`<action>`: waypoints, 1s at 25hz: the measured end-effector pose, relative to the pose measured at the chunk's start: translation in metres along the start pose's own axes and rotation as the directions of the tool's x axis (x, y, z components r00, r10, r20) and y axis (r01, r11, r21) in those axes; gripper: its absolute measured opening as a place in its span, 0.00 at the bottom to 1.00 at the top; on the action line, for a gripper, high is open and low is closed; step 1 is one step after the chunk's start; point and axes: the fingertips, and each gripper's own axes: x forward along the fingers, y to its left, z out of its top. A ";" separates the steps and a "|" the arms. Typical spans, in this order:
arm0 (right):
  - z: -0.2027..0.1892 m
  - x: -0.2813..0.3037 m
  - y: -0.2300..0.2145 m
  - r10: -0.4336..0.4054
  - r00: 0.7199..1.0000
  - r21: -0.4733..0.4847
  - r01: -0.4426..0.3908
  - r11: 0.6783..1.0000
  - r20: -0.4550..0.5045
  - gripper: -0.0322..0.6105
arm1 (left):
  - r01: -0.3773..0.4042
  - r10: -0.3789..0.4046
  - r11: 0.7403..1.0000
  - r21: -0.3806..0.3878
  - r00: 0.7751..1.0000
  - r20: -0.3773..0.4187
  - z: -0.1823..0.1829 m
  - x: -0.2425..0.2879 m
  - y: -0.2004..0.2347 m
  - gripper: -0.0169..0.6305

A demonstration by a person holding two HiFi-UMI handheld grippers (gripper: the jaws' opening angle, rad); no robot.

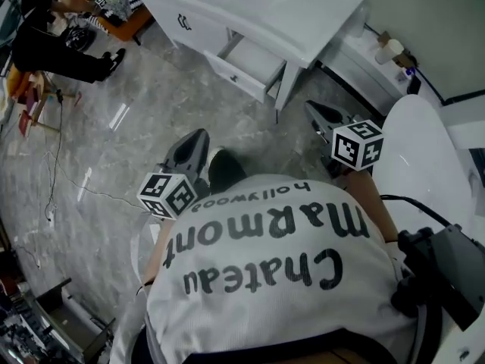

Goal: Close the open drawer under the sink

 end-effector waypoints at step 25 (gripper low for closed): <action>0.032 0.092 0.033 -0.362 0.930 0.199 0.343 0.918 0.067 0.07 | 0.411 -0.375 0.906 0.103 0.890 -0.258 0.085 0.111 0.126 0.04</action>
